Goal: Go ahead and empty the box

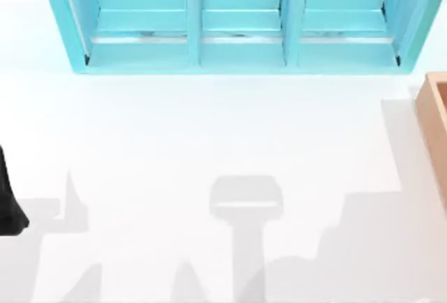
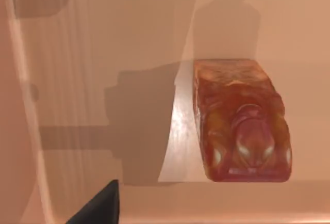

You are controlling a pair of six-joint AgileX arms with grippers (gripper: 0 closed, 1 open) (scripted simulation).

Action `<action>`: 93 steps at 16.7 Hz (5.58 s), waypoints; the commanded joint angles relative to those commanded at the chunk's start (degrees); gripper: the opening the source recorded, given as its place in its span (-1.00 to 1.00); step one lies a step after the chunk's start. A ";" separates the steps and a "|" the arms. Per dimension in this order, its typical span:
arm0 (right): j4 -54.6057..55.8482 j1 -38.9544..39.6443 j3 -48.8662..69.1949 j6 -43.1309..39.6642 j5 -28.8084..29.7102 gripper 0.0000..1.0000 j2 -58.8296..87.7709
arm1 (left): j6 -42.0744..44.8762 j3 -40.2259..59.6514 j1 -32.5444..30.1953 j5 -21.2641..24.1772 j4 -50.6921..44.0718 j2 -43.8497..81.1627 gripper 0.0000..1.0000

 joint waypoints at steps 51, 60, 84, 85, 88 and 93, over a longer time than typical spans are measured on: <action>-6.89 0.02 8.89 -0.97 -0.44 -1.00 -2.04 | 0.00 0.00 0.00 0.00 0.00 0.00 1.00; -9.16 1.95 9.40 2.06 -0.10 -1.00 0.11 | 0.00 0.00 0.00 0.00 0.00 0.00 1.00; -2.15 51.27 42.03 51.97 0.74 -1.00 39.58 | 0.00 0.00 0.00 0.00 0.00 0.00 1.00; -2.15 51.27 42.03 51.97 0.74 -1.00 39.58 | 0.00 0.00 0.00 0.00 0.00 0.00 1.00; -1.32 51.13 41.01 52.03 0.62 -1.00 39.73 | 0.00 0.00 0.00 0.00 0.00 0.00 1.00; 5.58 51.31 36.40 52.07 0.74 -1.00 41.49 | 0.00 0.00 0.00 0.00 0.00 0.00 1.00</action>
